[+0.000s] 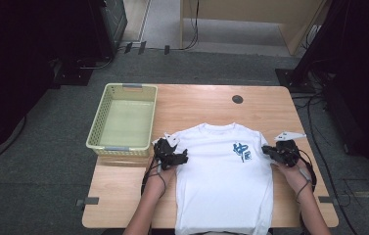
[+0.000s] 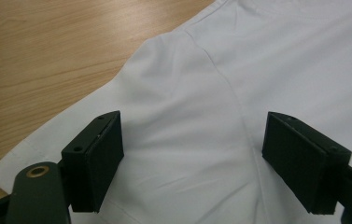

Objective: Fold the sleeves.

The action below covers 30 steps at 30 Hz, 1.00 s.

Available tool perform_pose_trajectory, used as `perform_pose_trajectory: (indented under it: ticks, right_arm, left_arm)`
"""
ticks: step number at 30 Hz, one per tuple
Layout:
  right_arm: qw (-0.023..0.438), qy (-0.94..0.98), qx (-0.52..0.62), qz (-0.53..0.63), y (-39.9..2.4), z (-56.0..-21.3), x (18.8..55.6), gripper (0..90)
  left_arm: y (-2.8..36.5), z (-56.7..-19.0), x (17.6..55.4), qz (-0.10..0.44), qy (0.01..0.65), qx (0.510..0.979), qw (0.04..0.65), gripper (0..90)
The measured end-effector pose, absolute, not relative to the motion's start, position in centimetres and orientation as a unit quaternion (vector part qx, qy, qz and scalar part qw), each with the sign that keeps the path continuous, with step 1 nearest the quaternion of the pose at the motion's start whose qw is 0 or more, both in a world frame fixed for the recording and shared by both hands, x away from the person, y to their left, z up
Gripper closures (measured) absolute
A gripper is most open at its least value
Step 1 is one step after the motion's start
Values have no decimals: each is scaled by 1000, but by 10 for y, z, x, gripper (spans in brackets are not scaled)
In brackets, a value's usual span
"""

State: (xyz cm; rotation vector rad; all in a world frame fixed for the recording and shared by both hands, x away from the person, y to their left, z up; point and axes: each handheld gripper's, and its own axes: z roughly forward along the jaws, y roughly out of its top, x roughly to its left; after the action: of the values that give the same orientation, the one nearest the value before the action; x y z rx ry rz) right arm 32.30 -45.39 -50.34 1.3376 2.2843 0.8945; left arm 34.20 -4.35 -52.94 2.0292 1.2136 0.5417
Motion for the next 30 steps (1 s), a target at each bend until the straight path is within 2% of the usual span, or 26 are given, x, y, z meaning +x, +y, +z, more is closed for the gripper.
perform_pose_trajectory:
  ticks: [30]
  right_arm:
    - [169, 820, 447, 315, -426, -495, 319, 869]
  left_arm:
    - [-44, -529, 342, 209, 469, 784, 350, 208]
